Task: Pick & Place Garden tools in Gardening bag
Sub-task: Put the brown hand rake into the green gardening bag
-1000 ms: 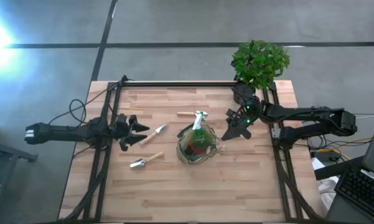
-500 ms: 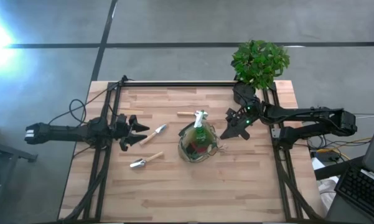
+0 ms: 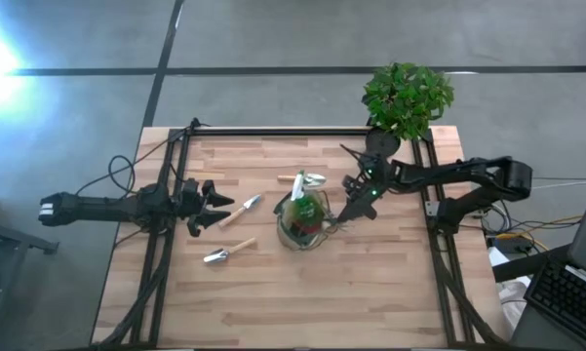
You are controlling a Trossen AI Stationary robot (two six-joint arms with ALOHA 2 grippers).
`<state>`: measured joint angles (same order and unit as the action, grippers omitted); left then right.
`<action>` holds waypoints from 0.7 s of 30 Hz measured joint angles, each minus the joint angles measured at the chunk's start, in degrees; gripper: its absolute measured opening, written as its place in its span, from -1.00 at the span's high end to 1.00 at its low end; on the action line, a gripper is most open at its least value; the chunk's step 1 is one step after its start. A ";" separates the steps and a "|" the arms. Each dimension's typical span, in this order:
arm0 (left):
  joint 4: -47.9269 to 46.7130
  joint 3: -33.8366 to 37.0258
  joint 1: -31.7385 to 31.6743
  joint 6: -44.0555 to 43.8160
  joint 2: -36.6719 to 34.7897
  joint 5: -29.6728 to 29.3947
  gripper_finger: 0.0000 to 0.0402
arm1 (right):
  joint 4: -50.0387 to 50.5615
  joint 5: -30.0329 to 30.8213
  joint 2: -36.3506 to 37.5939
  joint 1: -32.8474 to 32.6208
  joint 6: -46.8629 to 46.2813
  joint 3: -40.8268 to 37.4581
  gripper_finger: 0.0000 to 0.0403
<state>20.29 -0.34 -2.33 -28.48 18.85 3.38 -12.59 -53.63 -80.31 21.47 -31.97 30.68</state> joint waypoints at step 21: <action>0.00 0.00 0.00 0.01 0.04 0.01 -0.22 | 7.84 10.43 8.94 4.83 6.72 2.37 0.96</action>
<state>20.29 -0.34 -2.33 -28.47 18.90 3.39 -4.75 -43.20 -71.37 26.30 -25.26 33.06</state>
